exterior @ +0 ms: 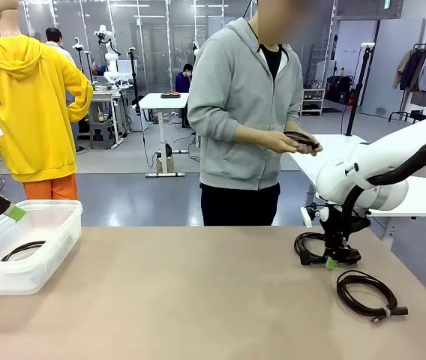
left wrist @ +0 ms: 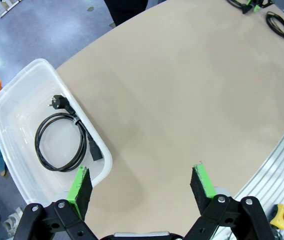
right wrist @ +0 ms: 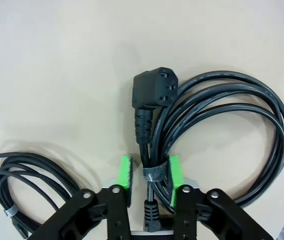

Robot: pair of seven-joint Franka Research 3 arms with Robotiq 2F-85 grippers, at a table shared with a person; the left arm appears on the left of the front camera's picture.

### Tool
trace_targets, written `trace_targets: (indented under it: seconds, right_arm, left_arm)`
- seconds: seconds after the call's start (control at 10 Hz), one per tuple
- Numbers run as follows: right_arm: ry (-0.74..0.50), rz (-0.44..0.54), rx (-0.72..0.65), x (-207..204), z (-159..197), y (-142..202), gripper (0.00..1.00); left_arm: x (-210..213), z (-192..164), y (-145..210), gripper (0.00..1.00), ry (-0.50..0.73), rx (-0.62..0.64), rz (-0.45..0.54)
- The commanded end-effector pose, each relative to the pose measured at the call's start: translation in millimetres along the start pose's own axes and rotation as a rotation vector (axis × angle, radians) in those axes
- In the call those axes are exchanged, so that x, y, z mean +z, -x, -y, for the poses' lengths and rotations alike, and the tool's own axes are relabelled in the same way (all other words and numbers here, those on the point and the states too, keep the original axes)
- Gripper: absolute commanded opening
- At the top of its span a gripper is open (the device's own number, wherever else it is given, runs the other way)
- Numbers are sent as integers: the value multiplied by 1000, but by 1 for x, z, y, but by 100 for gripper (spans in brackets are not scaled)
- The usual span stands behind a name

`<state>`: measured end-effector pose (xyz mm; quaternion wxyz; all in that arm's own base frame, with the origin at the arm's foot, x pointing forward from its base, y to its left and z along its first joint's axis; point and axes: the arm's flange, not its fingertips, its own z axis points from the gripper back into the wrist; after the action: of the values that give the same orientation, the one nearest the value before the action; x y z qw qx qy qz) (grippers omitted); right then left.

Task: Organize and store the cables.
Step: Place the Power Cable into the Organizing box.

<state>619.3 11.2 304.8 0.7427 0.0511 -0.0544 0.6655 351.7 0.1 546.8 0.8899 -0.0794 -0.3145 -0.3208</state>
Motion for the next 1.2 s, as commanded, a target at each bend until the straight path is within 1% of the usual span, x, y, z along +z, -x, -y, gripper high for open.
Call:
trace_targets:
  seconds: [0.0, 0.2, 0.3, 0.4, 0.5, 0.6, 0.8, 0.9, 1.0, 1.1]
  right_arm:
    - [22, -44, -20, 5, 0, -9, 0]
    - [25, -74, -15, 19, 0, -19, 0]
    - [26, -92, -31, 41, -3, -28, 0]
    - [-15, -96, -30, 69, -7, -40, 0]
    - [-20, -129, -60, 93, -10, -50, 0]
    - [-26, -135, -78, 108, -13, -60, 0]
    - [-58, -131, -105, 112, -14, -76, 0]
    - [-48, -125, -96, 113, -19, -88, 0]
    - [-43, -110, -80, 115, -25, -108, 0]
    - [-7, -151, -82, 118, -35, -144, 0]
  left_arm:
    - [-1, 2, -2, 100, -4, 13, 3]
    - [-1, 2, -2, 100, -4, 13, 3]
    - [-1, 2, -2, 100, -4, 13, 3]
    - [-1, 2, -2, 100, -4, 13, 3]
    - [-1, 2, -2, 100, -4, 13, 3]
    - [-1, 2, -2, 100, -4, 13, 3]
    - [-1, 2, -2, 100, -4, 13, 3]
    - [-1, 2, -2, 100, -4, 13, 3]
    - [-1, 2, -2, 100, -4, 13, 3]
    - [-1, 2, -2, 100, -4, 13, 3]
